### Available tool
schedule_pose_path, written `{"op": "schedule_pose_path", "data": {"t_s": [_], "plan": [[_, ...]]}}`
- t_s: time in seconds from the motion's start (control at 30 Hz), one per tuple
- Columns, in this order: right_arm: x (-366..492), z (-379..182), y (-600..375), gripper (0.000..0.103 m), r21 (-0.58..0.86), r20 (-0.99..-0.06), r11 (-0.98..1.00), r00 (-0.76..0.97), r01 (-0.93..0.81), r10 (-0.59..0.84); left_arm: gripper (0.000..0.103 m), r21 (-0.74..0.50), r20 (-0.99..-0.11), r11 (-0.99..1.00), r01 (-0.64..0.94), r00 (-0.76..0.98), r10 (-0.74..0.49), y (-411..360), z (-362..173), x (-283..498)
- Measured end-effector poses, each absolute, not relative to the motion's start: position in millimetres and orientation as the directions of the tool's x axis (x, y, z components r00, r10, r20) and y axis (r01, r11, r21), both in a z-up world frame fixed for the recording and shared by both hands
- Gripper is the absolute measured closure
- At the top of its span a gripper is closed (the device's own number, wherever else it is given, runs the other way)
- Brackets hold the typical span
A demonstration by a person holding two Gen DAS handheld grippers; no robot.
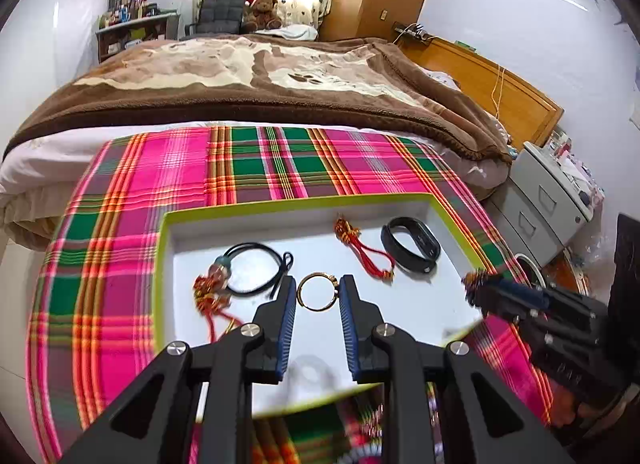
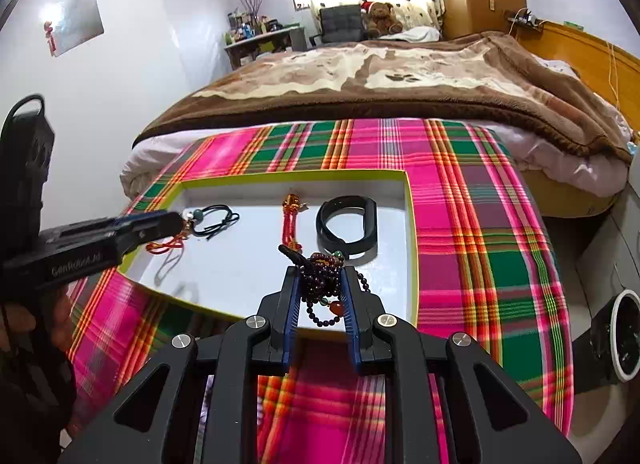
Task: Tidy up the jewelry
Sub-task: 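Carry the gold ring with the left gripper while the right carries the bracelet into the tray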
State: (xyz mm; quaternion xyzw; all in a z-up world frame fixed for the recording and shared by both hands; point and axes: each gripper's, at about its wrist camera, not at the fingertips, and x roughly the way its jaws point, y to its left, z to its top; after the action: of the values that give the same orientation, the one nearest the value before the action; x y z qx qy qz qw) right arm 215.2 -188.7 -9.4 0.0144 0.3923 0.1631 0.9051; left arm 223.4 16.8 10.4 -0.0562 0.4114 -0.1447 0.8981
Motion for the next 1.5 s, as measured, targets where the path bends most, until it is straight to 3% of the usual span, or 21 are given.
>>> {"op": "schedule_pose_path", "data": {"t_s": [0.57, 1.33, 1.5], "plan": [[250, -39, -189, 0.082, 0.093, -0.787, 0.956, 0.568, -0.278, 0.241, 0.080, -0.235, -0.774, 0.951, 0.202, 0.553, -0.309, -6, -19, 275], [252, -42, -186, 0.082, 0.036, -0.784, 0.958, 0.586, -0.286, 0.204, 0.080, -0.200, -0.800, 0.960, 0.197, 0.533, -0.275, -23, -30, 287], [252, -40, -186, 0.079, 0.034, -0.779, 0.960, 0.594, -0.279, 0.201, 0.074, -0.214, -0.800, 0.958, 0.192, 0.528, -0.285, -21, -29, 286]]}}
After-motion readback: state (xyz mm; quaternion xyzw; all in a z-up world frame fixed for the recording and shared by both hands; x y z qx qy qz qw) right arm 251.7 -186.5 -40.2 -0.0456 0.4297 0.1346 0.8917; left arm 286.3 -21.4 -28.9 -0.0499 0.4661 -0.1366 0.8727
